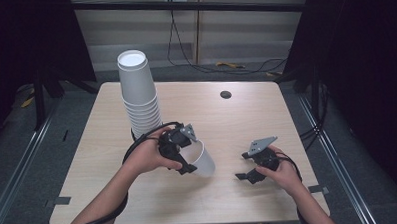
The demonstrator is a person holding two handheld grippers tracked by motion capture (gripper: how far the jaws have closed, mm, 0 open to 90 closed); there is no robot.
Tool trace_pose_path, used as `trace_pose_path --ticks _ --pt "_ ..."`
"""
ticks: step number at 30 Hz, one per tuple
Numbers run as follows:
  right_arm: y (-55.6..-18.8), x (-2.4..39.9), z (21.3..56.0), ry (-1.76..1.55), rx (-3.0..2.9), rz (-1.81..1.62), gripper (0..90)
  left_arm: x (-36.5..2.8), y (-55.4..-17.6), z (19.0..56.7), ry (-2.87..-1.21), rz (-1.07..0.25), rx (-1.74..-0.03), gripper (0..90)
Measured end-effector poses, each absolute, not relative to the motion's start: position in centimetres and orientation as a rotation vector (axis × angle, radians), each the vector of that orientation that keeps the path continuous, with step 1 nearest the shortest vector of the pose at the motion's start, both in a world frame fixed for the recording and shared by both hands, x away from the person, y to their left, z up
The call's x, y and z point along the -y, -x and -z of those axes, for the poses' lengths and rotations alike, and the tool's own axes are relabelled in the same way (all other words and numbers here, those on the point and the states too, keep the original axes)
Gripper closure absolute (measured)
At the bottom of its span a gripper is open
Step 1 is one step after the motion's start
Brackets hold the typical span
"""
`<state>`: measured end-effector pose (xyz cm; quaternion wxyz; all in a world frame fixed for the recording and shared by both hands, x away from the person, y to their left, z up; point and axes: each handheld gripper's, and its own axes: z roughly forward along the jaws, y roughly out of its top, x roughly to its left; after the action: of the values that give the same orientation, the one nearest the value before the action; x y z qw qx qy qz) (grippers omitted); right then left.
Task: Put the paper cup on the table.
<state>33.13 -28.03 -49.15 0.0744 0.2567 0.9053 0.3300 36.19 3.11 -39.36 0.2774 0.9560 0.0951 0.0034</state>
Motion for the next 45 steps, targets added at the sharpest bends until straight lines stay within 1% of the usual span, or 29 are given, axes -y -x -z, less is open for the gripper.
trace_pose_path --ticks 6,13,20,30,34,38,45 --pt "-32.8 28.4 49.7 -0.769 -2.685 -1.015 14.6 -2.8 -36.1 39.5 -2.592 -0.011 -0.253 11.6" --pt "-32.4 28.7 50.3 -0.774 -2.615 -1.089 11.6 -2.6 -36.1 39.5 -2.610 -0.009 -0.258 11.2" --pt "-32.4 28.7 50.3 -0.774 -2.613 -1.087 11.7 -2.4 -36.1 39.7 -2.623 0.009 -0.273 10.8" --pt "-32.4 28.7 50.3 -0.774 -2.613 -1.088 11.7 -1.9 -36.0 39.7 -2.667 -0.005 -0.254 9.6" --pt "-32.4 28.7 50.3 -0.774 -2.613 -1.088 11.7 -1.7 -36.0 39.7 -2.682 -0.030 -0.249 9.0" --pt "-32.4 28.7 50.3 -0.774 -2.613 -1.088 11.7 -1.5 -36.0 39.9 -2.671 -0.028 -0.253 8.0" --pt "-32.4 28.7 50.3 -0.773 -2.612 -1.088 11.8 -1.0 -35.9 40.3 -2.702 -0.047 -0.207 6.9"
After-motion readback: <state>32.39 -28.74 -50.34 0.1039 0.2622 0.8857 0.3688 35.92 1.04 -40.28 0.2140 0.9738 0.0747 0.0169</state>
